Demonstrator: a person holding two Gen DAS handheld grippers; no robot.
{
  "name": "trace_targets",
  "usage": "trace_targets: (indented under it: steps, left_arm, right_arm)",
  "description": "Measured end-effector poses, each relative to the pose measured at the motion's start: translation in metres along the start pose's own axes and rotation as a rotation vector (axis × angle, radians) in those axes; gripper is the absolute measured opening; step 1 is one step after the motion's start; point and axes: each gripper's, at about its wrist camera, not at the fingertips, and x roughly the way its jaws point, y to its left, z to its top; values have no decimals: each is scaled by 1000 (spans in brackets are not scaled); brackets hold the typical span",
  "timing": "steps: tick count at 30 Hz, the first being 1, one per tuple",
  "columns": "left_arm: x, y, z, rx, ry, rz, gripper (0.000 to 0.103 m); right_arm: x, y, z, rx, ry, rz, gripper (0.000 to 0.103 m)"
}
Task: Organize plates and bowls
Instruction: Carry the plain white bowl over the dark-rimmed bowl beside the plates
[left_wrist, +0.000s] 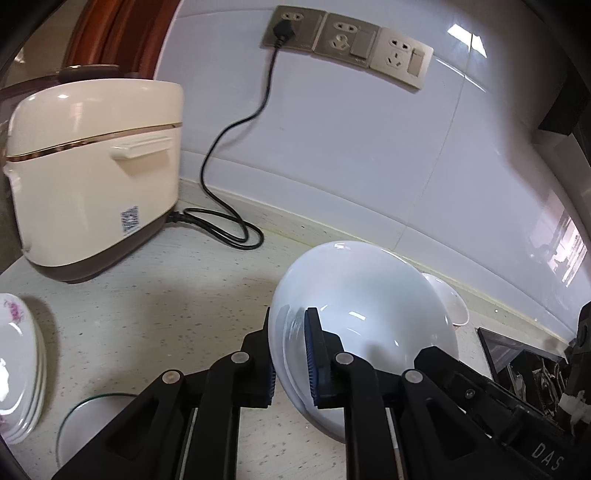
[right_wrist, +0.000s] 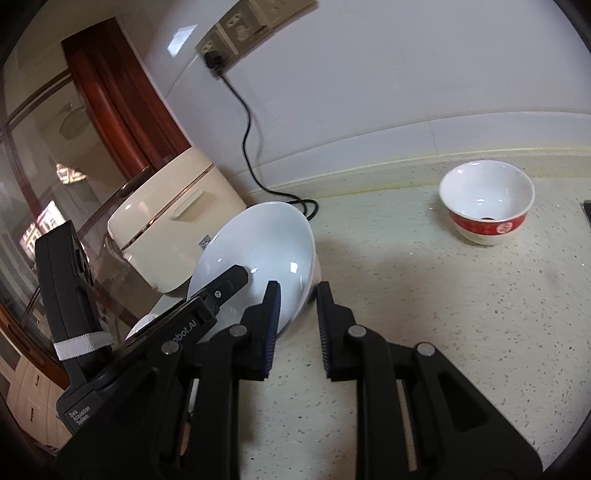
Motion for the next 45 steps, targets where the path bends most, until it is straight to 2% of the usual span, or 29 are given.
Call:
trace_targets:
  steps: [18, 28, 37, 45]
  left_arm:
    - [-38, 24, -4, 33, -71, 59, 18]
    - [-58, 38, -8, 75, -88, 103, 24]
    - [-68, 49, -12, 82, -44, 116, 25]
    - [-70, 55, -20, 83, -8, 127, 29]
  right_arm:
    - [13, 40, -9, -117, 12, 79, 23]
    - [15, 62, -19, -179, 38, 119, 23]
    - [8, 75, -25, -209, 43, 146, 24]
    - [10, 86, -31, -225, 67, 134, 24]
